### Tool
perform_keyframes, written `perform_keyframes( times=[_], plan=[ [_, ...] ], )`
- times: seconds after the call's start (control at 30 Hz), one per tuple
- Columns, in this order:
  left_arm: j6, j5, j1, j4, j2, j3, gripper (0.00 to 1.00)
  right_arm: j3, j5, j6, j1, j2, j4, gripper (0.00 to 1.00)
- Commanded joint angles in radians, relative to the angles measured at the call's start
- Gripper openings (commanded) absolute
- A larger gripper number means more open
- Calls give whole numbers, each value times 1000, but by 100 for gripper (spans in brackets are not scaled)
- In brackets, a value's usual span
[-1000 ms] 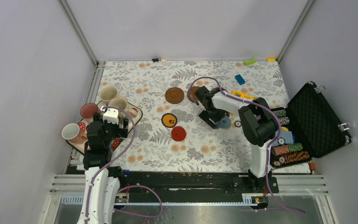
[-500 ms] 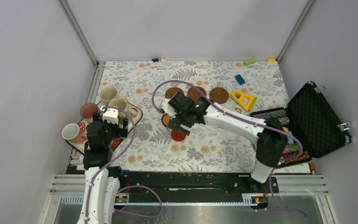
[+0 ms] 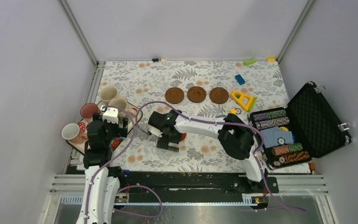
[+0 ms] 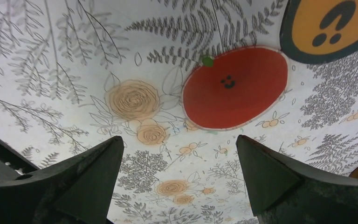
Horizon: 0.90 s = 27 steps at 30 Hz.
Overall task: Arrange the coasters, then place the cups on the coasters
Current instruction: Move the coaster to the center of the board.
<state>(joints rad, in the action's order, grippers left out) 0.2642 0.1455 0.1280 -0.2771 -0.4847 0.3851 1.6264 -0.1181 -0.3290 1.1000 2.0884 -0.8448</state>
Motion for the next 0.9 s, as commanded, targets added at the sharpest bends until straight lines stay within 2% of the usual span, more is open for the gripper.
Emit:
perform_keyframes(
  times=[0.0,0.17,0.3,0.53,0.73,0.87],
  plan=[
    [0,-10,4,59,-3,14,99,81,-42,50,9,42,-25,100],
    [0,-9,5,59,-4,14,99,116,-238,62,7,114,15,100],
    [0,-9,4,58,-2,14,99,138,-243,58,1,137,14,100],
    [-2,-12,5,59,-5,14,99,259,-148,95,-105,211,-82,100],
    [-2,-10,5,60,-7,14,99,217,-37,124,-227,199,-107,99],
    [-1,-11,5,62,-8,12,99,222,108,140,-293,193,-143,97]
  ],
)
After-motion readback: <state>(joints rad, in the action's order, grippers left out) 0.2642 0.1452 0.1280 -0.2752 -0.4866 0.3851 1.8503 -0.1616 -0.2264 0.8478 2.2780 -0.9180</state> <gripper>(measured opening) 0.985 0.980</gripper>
